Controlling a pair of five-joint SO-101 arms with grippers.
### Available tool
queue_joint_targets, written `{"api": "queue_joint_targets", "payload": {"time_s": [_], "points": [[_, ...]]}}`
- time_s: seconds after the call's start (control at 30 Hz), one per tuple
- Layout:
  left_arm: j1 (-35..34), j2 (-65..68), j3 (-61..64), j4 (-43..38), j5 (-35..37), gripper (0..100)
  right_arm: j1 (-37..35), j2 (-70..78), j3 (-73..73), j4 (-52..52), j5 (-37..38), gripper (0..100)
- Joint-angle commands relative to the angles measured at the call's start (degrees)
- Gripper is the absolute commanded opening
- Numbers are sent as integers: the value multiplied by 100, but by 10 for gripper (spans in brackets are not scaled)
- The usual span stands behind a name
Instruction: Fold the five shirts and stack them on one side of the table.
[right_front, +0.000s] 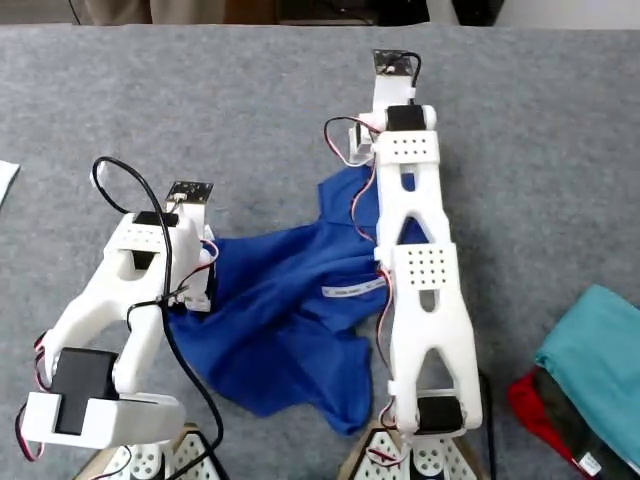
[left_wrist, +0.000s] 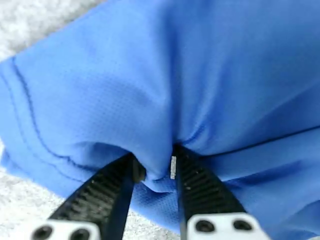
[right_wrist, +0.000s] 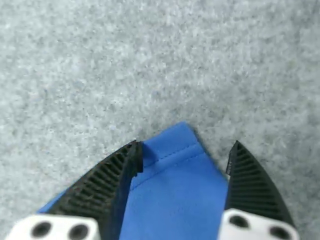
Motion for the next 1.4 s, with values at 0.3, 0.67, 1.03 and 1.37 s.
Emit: {"api": "queue_joint_targets", "payload": {"time_s": [0.3,0.67,1.03,1.37], "points": [[26,40,202,26,-79,89,435,-57,-84,237,-53,194],[26,40,202,26,-79,89,453,-92,-180,237,-18,23],[-35,-356,343,35,193,204,418,-884,-1077,1222,-53,5],[-782,-2316,422,756,167,233,769,-2123,-1086,624,-659,5]]}}
